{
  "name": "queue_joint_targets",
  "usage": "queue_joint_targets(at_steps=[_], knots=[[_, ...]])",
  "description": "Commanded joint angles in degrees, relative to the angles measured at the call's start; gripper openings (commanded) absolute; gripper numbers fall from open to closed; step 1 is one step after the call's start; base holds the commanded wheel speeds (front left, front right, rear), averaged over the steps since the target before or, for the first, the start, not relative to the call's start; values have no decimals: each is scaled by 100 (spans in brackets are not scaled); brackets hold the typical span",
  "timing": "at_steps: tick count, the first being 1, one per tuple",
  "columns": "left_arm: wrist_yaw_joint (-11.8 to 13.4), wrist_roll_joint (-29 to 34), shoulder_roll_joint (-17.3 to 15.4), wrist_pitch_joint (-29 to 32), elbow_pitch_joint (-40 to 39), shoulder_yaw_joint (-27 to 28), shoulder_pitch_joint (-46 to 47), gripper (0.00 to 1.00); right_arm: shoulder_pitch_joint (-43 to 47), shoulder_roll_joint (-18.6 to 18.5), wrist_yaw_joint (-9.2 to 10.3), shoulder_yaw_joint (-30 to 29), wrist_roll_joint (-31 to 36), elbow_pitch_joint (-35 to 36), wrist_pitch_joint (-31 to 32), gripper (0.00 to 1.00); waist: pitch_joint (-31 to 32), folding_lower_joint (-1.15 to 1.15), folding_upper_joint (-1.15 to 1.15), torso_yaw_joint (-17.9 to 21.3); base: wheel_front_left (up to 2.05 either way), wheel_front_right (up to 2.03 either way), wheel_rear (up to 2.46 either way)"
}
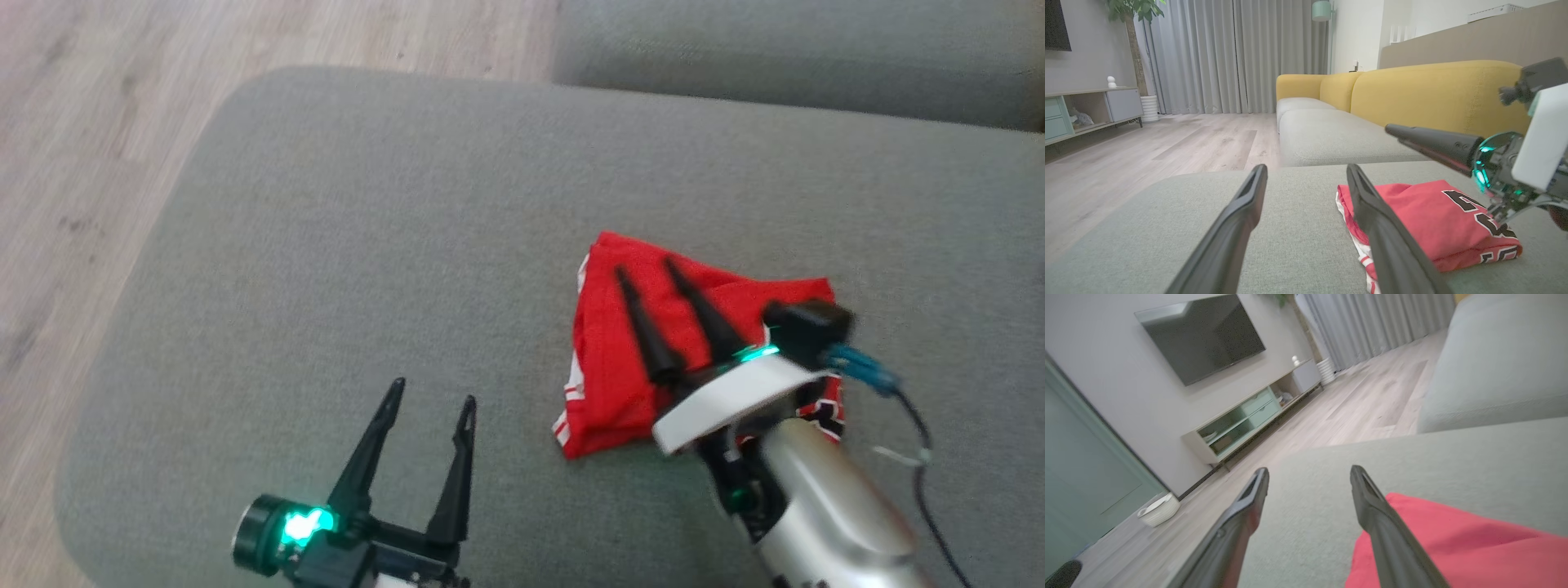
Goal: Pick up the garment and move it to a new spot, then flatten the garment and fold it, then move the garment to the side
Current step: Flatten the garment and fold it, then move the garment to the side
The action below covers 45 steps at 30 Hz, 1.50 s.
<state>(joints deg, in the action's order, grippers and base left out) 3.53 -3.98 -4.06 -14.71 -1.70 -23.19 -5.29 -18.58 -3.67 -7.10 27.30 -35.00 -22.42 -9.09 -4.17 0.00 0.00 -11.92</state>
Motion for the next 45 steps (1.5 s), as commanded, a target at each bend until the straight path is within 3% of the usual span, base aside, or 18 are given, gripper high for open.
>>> queue_joint_targets(at_steps=[1, 9, 14, 24, 45], knots=[[17, 33, 85, -29, -143, 241, 33, 100, -157, 54, -39, 9, 55, 162, -132, 100, 124, 0, 0, 100, 0, 0, 0], [128, -78, 94, -29, -67, 591, -238, 100, 1011, -641, -39, -1331, 371, 475, -584, 100, 757, 0, 0, 445, 0, 0, 0], [253, -78, 95, -29, 0, 892, -489, 100, 2076, -671, -39, -1922, 978, 1024, -588, 100, 1085, 0, 0, 698, 0, 0, 0], [153, -4, 31, -29, 216, 1156, -870, 100, 3110, -458, -39, -1882, 2028, 1377, -590, 100, 1288, 0, 0, 938, 0, 0, 0], [-6, 69, 79, -29, 377, 1297, -937, 100, 3330, -238, -39, -2162, 2324, 1506, -590, 100, 1247, 0, 0, 857, 0, 0, 0]])
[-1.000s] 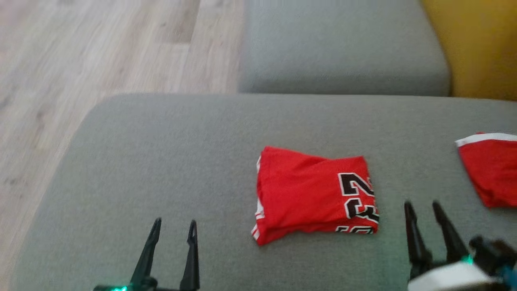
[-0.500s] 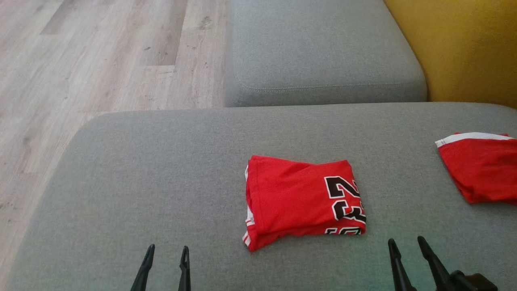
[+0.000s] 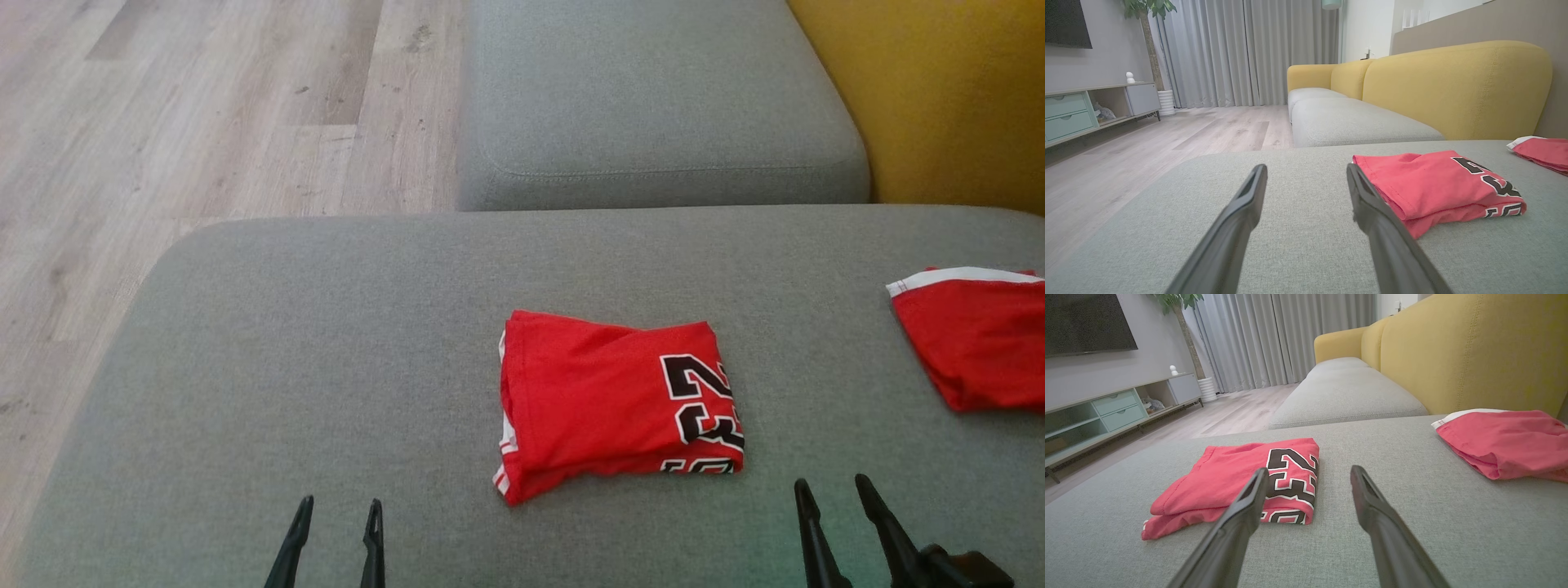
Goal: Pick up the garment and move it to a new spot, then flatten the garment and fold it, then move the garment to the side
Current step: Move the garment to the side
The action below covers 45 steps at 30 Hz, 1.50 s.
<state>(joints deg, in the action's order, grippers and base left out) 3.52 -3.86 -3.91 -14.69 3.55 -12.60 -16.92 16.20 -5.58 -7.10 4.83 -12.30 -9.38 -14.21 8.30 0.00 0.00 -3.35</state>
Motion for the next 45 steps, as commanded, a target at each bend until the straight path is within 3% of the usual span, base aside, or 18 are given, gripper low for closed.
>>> queue_joint_targets(at_steps=[1, 14, 23, 29, 36, 37, 38, 39, 45], knots=[[-4, 58, 66, -30, -146, 236, 225, 100, -148, -48, -39, 89, 57, 202, -78, 100, -3, 0, 0, -2, 0, 0, 0], [23, 41, 91, -30, -231, 197, 372, 100, -366, -151, -39, 150, 122, 31, -79, 100, -399, 0, 0, -109, 0, 0, 0], [52, 44, 99, -30, -268, 6, 709, 100, -1885, -161, -39, 186, -193, -1391, -28, 100, -1195, 0, 0, -301, 0, 0, 0], [72, -40, 101, -30, -154, -191, 1129, 100, -3466, -387, -39, 364, -788, -2827, 644, 100, -1542, 0, 0, -502, 0, 0, 0], [212, -290, 102, -30, -167, -194, 1274, 100, -3910, -437, -39, 866, -1346, -3670, 1163, 100, -1634, 0, 0, -674, 0, 0, 0], [228, -296, 102, -30, -170, -174, 1272, 100, -3922, -435, -39, 975, -1447, -3698, 1203, 63, -1646, 0, 0, -675, 0, 0, 0], [246, -314, 102, -30, -174, -156, 1265, 100, -3934, -458, -39, 1056, -1524, -3701, 1171, 11, -1658, 0, 0, -668, 0, 0, 0], [260, -334, 102, -30, -181, -141, 1256, 100, -3944, -499, -39, 1113, -1562, -3713, 1110, 0, -1671, 0, 0, -655, 0, 0, 0], [332, -317, 102, -30, -280, -101, 1243, 100, -4188, -894, -39, 1382, -1476, -3753, 708, 0, -1795, 0, 0, -419, 0, 0, 0]])
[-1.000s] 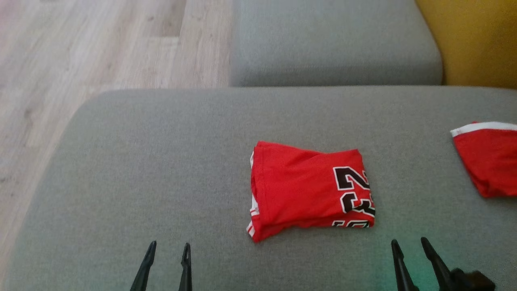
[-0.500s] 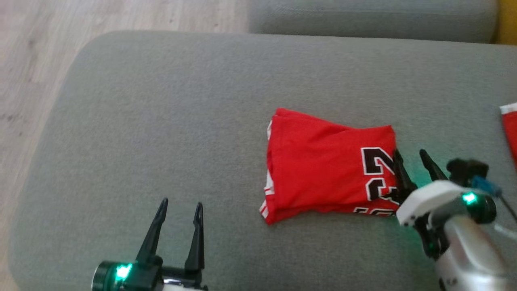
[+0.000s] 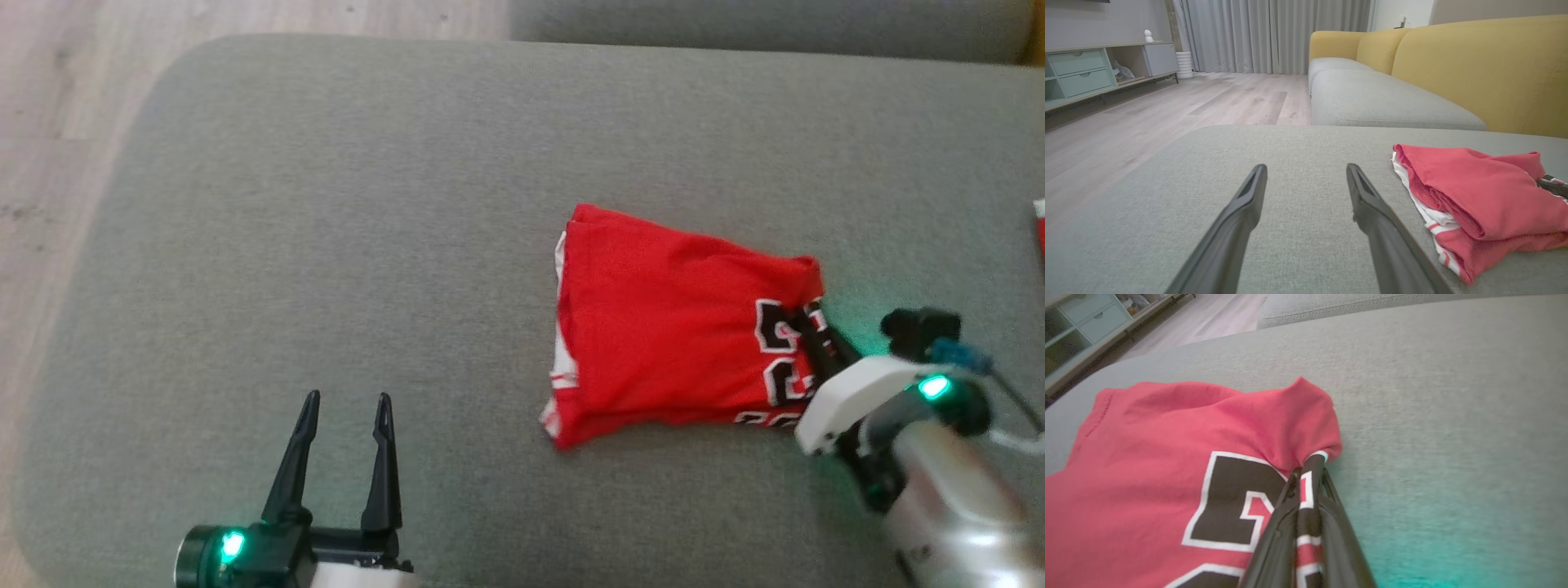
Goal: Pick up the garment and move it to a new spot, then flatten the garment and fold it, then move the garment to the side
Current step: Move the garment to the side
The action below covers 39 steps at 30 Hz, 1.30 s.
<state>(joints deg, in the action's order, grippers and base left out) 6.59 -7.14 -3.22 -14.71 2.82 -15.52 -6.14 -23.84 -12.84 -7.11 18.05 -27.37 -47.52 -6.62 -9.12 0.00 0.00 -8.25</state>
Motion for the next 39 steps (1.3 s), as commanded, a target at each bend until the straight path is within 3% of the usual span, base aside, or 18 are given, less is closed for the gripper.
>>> queue_joint_targets(at_steps=[1, 5, 14, 19, 20, 21, 22, 26, 29, 35, 36, 39], knots=[[26, 36, 34, -29, -223, 193, 181, 100, -251, -283, -37, 114, 66, 64, -53, 0, -96, 0, 0, 123, 0, 0, 0], [-31, 75, 34, -29, -254, 184, 331, 100, -599, -989, -37, 248, 164, 115, 75, 0, -375, 0, 0, 317, 0, 0, 0], [-161, -38, 34, -29, -351, 198, 741, 100, -1181, -2994, -37, 145, 180, 143, 197, 0, -958, 0, 0, 511, 0, 0, 0], [-169, -199, 34, -29, -351, 179, 900, 100, -1462, -3818, -37, -56, 102, 110, 214, 0, -1181, 0, 0, 554, 0, 0, 0], [-177, -215, 34, -29, -339, 173, 929, 100, -1508, -3935, -37, -105, 77, 89, 212, 20, -1201, 0, 0, 561, 0, 0, 0], [-184, -221, 34, -29, -328, 161, 956, 100, -1550, -4033, -37, -151, 71, 60, 209, 74, -1211, 0, 0, 566, 0, 0, 0], [-192, -226, 34, -29, -319, 145, 980, 100, -1580, -4102, -37, -178, 79, 36, 211, 100, -1210, 0, 0, 570, 0, 0, 0], [-197, -281, 34, -29, -274, 109, 1042, 100, -1551, -4081, -37, -213, 123, -71, 266, 100, -1039, 0, 0, 562, 0, 0, 0], [-314, -263, 35, -29, -141, 71, 1066, 100, -1359, -3831, -37, -316, 257, -100, -57, 100, -733, 0, 0, 505, 0, 0, 0], [-344, -450, 35, -29, 302, 172, 852, 100, -488, -2614, -37, -571, 687, 193, -770, 100, 160, 0, 0, 484, 0, 0, 0], [-344, -450, 35, -29, 302, 172, 852, 100, -488, -2614, -37, -571, 687, 193, -770, 100, 160, 0, 0, 484, 0, 0, 0], [-445, -586, 35, -29, 552, 107, 655, 100, 273, -1775, -37, -733, 854, 607, -829, 100, 706, 0, 0, 433, 0, 0, 0]])
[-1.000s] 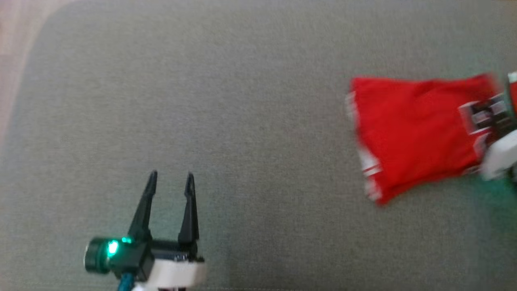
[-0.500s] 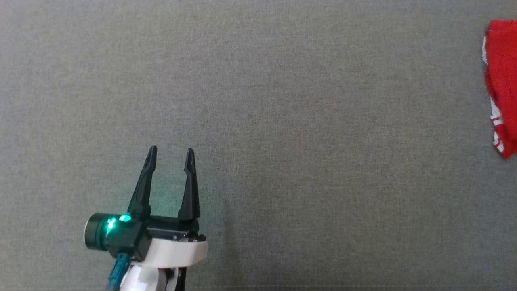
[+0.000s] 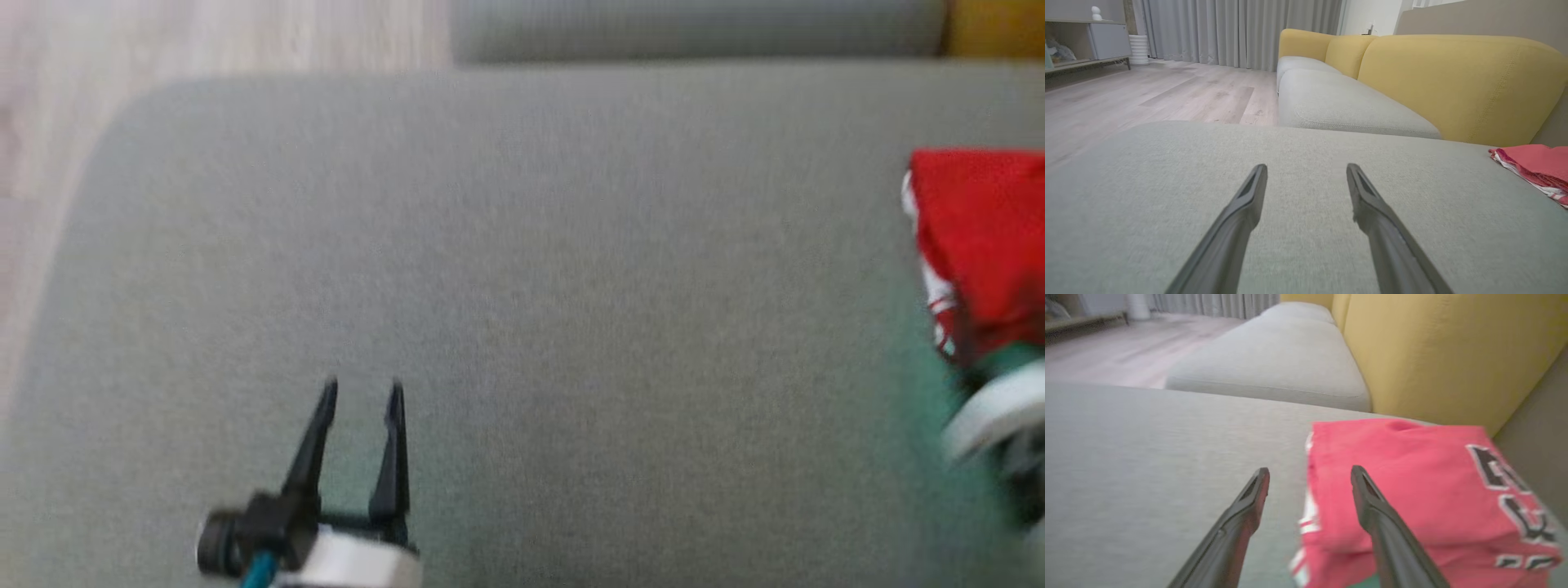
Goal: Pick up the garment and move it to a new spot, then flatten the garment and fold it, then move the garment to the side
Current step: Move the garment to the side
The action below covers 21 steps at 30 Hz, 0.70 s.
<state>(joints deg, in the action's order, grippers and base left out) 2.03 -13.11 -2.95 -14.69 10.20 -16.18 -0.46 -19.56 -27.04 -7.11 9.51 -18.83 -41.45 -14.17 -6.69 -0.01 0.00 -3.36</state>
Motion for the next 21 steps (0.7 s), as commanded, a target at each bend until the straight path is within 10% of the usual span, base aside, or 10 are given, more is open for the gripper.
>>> queue_joint_targets(at_steps=[1, 8, 21], knots=[[30, -21, 7, -30, -136, 171, 3, 100, 130, -81, -37, 2, 59, 237, -78, 100, 638, 1, 0, -61, 0, 0, 0], [328, 23, 7, -30, -55, 110, -412, 100, 1949, 1597, -37, -389, 242, 2261, -82, 100, 1243, 1, 0, -13, 0, 0, 0], [776, 631, 7, -30, -562, 327, -1058, 100, 3068, 2253, -37, -386, 902, 2892, -83, 100, 1765, 1, 0, 115, 0, 0, 0]])
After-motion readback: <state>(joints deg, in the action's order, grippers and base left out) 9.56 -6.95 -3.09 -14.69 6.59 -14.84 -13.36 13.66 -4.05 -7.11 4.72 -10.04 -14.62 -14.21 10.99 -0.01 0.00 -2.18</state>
